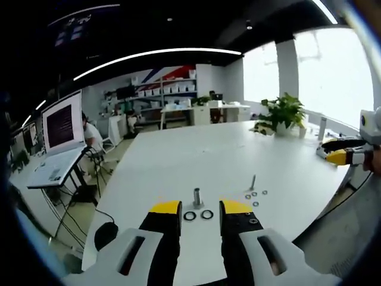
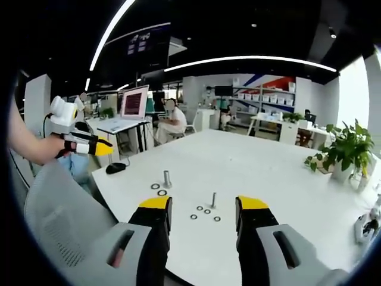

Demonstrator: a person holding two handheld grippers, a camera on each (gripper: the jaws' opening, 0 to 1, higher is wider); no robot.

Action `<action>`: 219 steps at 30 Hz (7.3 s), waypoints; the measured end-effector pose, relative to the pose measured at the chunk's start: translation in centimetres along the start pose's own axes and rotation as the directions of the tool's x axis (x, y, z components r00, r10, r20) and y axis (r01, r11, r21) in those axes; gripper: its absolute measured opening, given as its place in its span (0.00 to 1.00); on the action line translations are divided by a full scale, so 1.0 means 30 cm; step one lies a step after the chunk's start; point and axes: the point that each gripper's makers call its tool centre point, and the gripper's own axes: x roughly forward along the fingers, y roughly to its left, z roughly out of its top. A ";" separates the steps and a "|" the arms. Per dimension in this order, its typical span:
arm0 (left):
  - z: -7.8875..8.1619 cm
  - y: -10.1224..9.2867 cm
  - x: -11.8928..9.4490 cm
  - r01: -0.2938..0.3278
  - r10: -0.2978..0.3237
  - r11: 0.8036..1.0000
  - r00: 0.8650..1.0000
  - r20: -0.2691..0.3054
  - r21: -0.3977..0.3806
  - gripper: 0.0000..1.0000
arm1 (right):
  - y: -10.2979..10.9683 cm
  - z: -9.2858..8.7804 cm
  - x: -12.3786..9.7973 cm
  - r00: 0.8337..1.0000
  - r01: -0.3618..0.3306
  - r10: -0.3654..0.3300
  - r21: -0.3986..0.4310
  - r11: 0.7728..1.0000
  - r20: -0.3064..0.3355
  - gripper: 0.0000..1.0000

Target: Place the washer onto the threaded stud by aligning its center hole with the stud, sliding it down to the base, and recovering from edge contact or off-axis alignment until the washer reaches the visible bottom stop.

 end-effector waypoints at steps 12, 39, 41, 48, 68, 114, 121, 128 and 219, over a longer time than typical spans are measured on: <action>-0.064 0.025 0.053 0.002 -0.008 0.999 0.994 -0.113 -0.047 0.24 | -0.016 -0.017 0.007 0.999 0.013 -0.013 0.002 1.000 -0.029 0.45; -0.187 0.064 0.212 0.021 -0.066 0.987 0.955 -0.288 -0.157 0.28 | -0.032 -0.023 0.004 0.998 0.038 -0.038 -0.009 0.999 -0.041 0.45; -0.179 0.057 0.223 0.025 -0.071 0.987 0.952 -0.297 -0.157 0.28 | -0.033 -0.023 0.003 0.998 0.040 -0.040 -0.008 0.999 -0.042 0.45; -0.179 0.024 0.247 0.054 -0.094 0.991 0.935 -0.342 -0.124 0.29 | -0.038 -0.022 0.002 0.998 0.048 -0.048 -0.003 0.999 -0.039 0.45; -0.237 0.066 0.317 0.091 -0.123 0.991 0.890 -0.438 -0.093 0.28 | -0.041 -0.020 -0.001 0.998 0.046 -0.046 0.008 0.999 -0.035 0.45; -0.445 0.057 0.532 0.285 -0.162 0.957 0.673 -0.722 0.051 0.28 | -0.057 -0.043 0.000 0.995 0.070 -0.071 -0.017 0.997 -0.070 0.45; -0.455 0.056 0.549 0.293 -0.158 0.954 0.664 -0.731 0.060 0.28 | -0.059 -0.046 0.000 0.995 0.071 -0.072 -0.015 0.997 -0.072 0.45; -0.449 0.045 0.571 0.300 -0.167 0.953 0.662 -0.731 0.053 0.27 | -0.059 -0.049 0.000 0.995 0.071 -0.072 -0.014 0.997 -0.075 0.45; -0.380 0.020 0.526 0.506 -0.183 0.844 0.582 -0.792 0.177 0.19 | -0.069 -0.049 -0.002 0.993 0.084 -0.084 -0.008 0.996 -0.077 0.44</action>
